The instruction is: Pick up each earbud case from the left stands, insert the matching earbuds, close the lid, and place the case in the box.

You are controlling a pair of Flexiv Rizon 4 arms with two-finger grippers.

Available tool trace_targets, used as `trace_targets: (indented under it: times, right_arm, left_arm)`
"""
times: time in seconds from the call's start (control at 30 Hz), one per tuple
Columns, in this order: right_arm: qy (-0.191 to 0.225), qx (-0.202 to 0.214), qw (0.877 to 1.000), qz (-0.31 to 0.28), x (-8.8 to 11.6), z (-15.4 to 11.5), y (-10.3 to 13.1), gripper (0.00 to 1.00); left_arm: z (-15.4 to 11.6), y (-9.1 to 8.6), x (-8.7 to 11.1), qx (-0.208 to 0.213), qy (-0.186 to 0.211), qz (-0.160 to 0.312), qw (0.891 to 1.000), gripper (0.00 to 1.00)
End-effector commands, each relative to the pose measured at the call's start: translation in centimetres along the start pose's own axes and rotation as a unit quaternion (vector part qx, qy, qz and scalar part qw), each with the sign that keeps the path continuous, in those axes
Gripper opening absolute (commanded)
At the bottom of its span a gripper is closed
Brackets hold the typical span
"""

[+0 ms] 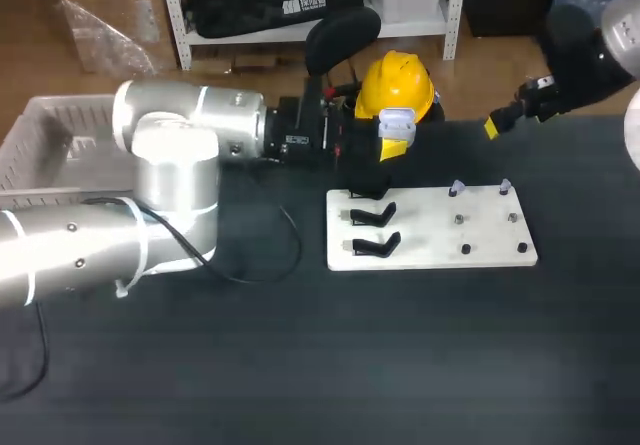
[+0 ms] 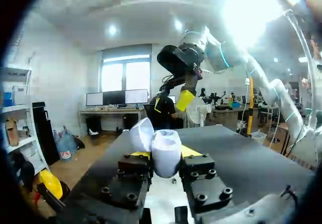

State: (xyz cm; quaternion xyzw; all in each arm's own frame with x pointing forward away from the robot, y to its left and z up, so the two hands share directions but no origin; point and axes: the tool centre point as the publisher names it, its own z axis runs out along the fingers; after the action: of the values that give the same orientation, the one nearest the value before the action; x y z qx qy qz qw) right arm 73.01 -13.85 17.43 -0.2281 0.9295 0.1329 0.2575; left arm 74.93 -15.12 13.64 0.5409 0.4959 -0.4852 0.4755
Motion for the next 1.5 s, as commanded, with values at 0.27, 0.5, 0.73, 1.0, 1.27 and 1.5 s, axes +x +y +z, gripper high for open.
trace_targets:
  times: [0.27,0.5,0.73,1.0,1.27,1.5]
  right_arm:
    - [0.032,0.061,0.997,-0.02,2.0,-0.7,0.1,1.0]
    - [0.058,0.09,0.993,-0.045,2.6,-0.2,-0.1,1.0]
    - [0.069,0.094,0.992,-0.053,3.0,0.0,0.0,1.0]
    - [0.088,0.118,0.986,-0.073,4.1,0.6,-0.9,1.0]
    - [0.142,0.137,0.976,-0.095,5.9,2.4,-2.1,1.0]
    - [0.17,0.142,0.97,-0.102,6.6,5.4,-2.1,1.0]
  left_arm:
    - [-1.4,-1.6,-1.0,-0.023,-0.017,-0.001,1.0,0.0]
    - [-1.2,-1.5,-0.7,-0.036,-0.004,0.014,0.999,0.0]
    - [-1.1,-1.4,-0.6,-0.038,0.006,0.015,0.999,0.0]
    - [-1.1,-1.4,-0.7,-0.038,0.007,0.015,0.999,0.0]
    - [-1.1,-1.4,-0.7,-0.038,0.007,0.015,0.999,0.0]
    - [-1.1,-1.4,-0.7,-0.038,0.007,0.015,0.999,0.0]
